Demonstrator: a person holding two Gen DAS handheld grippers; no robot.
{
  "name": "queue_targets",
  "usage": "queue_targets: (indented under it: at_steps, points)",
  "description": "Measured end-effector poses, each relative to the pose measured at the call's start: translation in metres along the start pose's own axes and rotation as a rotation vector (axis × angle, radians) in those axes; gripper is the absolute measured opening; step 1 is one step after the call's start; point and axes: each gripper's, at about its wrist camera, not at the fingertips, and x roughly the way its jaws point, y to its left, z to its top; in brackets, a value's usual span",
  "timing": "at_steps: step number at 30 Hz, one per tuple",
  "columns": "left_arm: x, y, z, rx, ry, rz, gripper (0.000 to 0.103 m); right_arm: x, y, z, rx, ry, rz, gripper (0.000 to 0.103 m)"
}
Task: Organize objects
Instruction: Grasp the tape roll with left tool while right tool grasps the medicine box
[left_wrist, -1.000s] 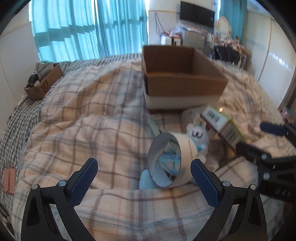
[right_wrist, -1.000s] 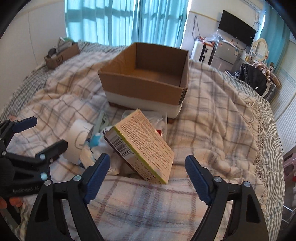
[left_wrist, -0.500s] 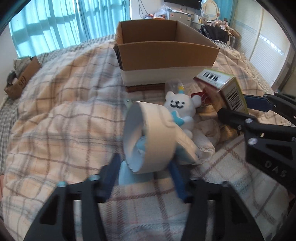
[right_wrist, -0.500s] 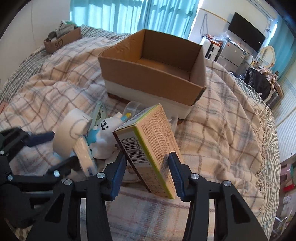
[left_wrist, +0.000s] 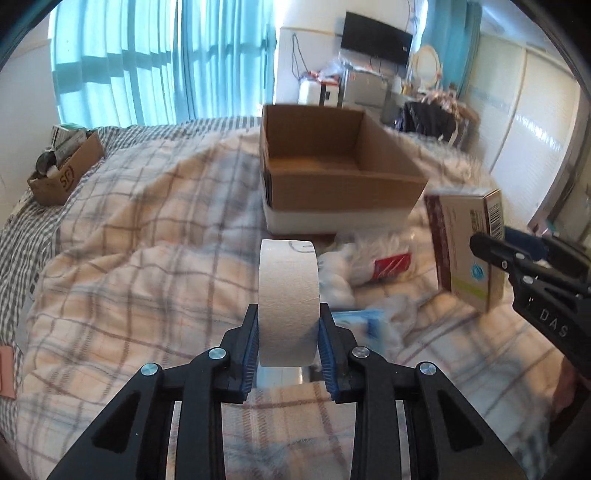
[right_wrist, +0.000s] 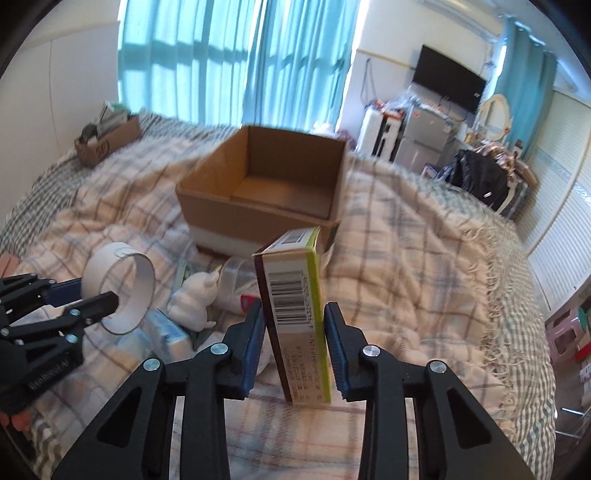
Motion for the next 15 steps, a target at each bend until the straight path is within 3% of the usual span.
queue_targets:
  at_steps: [9,15]
  points:
    - [-0.049,-0.005,0.036,0.005,-0.113,-0.038,0.029,-0.051,-0.015,0.02,0.047,-0.108,0.044,0.03]
    - [-0.059,-0.016,0.079,0.013,-0.17,-0.07,0.029,-0.084,-0.021,0.058,0.021,-0.194,0.033,0.03]
